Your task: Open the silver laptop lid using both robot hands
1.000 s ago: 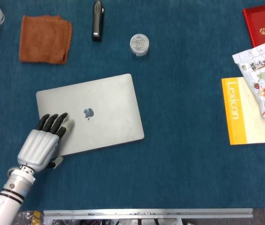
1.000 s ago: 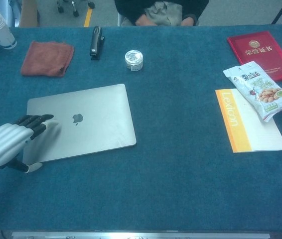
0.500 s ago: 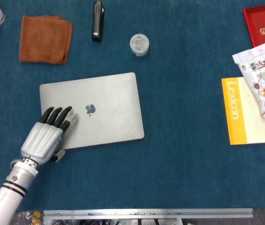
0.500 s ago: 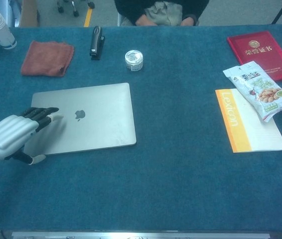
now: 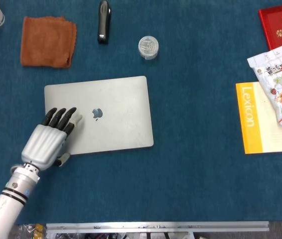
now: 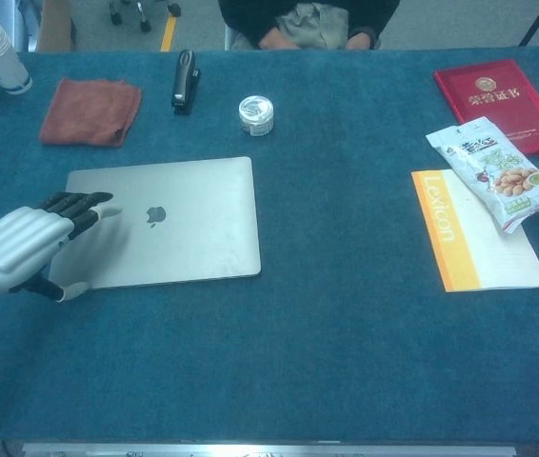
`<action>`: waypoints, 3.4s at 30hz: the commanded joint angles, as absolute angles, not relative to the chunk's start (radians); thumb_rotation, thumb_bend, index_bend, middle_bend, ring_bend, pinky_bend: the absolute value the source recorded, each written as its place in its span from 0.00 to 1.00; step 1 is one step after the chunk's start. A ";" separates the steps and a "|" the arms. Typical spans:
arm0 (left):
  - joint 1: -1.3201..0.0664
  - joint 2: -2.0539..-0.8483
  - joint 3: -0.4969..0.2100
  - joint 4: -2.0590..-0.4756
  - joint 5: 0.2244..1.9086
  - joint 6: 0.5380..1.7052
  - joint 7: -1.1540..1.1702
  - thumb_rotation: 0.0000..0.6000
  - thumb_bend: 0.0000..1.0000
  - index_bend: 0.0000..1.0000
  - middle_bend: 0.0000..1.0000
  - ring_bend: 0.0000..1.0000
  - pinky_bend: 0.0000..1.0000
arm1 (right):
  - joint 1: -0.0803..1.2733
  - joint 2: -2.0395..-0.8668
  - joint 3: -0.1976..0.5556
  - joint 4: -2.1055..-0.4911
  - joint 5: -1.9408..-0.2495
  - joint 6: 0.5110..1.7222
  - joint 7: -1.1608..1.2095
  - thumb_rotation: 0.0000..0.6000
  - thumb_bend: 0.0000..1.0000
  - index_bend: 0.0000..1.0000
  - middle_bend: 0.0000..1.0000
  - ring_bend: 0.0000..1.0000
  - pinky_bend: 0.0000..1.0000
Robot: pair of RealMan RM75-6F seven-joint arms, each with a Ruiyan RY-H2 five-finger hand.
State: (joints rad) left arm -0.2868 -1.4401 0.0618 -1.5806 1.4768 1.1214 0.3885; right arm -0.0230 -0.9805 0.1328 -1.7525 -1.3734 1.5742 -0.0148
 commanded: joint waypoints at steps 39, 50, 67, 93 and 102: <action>-0.338 -1.287 0.063 -1.506 1.498 1.143 0.388 1.00 0.23 0.09 0.00 0.00 0.00 | -0.008 -0.993 0.131 -1.757 -1.391 1.556 -0.020 1.00 0.29 0.00 0.07 0.01 0.06; -0.404 -1.304 0.116 -1.378 1.648 1.097 0.239 1.00 0.23 0.02 0.00 0.00 0.00 | -0.005 -0.997 0.129 -1.770 -1.396 1.559 -0.049 1.00 0.29 0.00 0.07 0.01 0.06; -0.446 -1.365 0.133 -1.286 1.688 1.068 0.165 1.00 0.23 0.00 0.00 0.00 0.00 | -0.010 -0.993 0.133 -1.786 -1.386 1.573 -0.078 1.00 0.29 0.00 0.07 0.01 0.06; -0.497 -1.390 0.120 -1.213 1.685 1.050 0.132 1.00 0.23 0.00 0.00 0.00 0.00 | -0.025 -0.984 0.132 -1.823 -1.386 1.599 -0.105 1.00 0.29 0.00 0.07 0.01 0.06; -0.518 -1.402 0.110 -1.159 1.683 1.047 0.116 1.00 0.23 0.00 0.00 0.00 0.00 | -0.028 -0.986 0.132 -1.840 -1.388 1.610 -0.129 1.00 0.29 0.00 0.07 0.01 0.06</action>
